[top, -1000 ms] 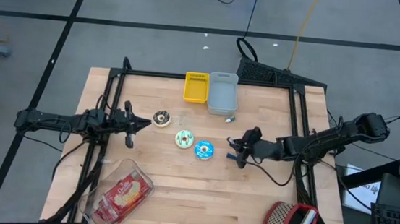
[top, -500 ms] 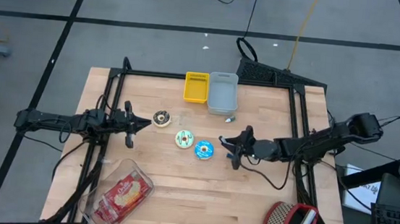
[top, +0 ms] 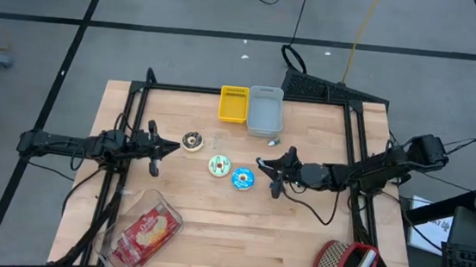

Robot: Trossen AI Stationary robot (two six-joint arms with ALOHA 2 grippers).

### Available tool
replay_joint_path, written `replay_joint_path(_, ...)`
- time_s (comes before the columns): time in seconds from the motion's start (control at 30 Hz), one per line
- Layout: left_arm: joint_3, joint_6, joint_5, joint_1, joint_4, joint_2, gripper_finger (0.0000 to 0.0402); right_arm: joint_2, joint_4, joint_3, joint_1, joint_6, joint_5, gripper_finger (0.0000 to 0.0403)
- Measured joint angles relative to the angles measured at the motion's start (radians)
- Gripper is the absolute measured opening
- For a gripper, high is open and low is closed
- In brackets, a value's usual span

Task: Pick & Place Food Item
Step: Put the blue food coloring bottle into the white bin

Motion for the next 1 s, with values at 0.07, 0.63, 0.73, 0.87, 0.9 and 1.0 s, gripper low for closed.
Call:
replay_joint_path(0.07, 0.000, 0.000, 0.000, 0.000, 0.000, 0.000, 0.0031, 0.014, 0.005, 0.000, -0.010, 0.018, -0.001, 0.0077)
replay_joint_path(0.63, 0.000, 0.000, 0.000, 0.000, 0.000, 0.000, 0.0031, 0.139, 0.269, 0.001, -0.092, -0.031, 0.002, 0.0077)
replay_joint_path(0.73, 0.000, 0.000, 0.000, 0.000, 0.000, 0.000, 0.0031, 0.140, 0.341, 0.001, -0.134, -0.089, 0.003, 0.0077)
replay_joint_path(0.87, 0.000, 0.000, 0.000, 0.000, 0.000, 0.000, 0.0031, 0.139, 0.423, 0.002, -0.209, -0.153, 0.005, 0.0077)
replay_joint_path(0.9, 0.000, 0.000, 0.000, 0.000, 0.000, 0.000, 0.0031, 0.139, 0.424, 0.002, -0.232, -0.160, 0.006, 0.0077)
replay_joint_path(1.0, 0.000, 0.000, 0.000, 0.000, 0.000, 0.000, 0.0031, 0.139, 0.401, 0.010, -0.307, -0.161, 0.005, 0.0077)
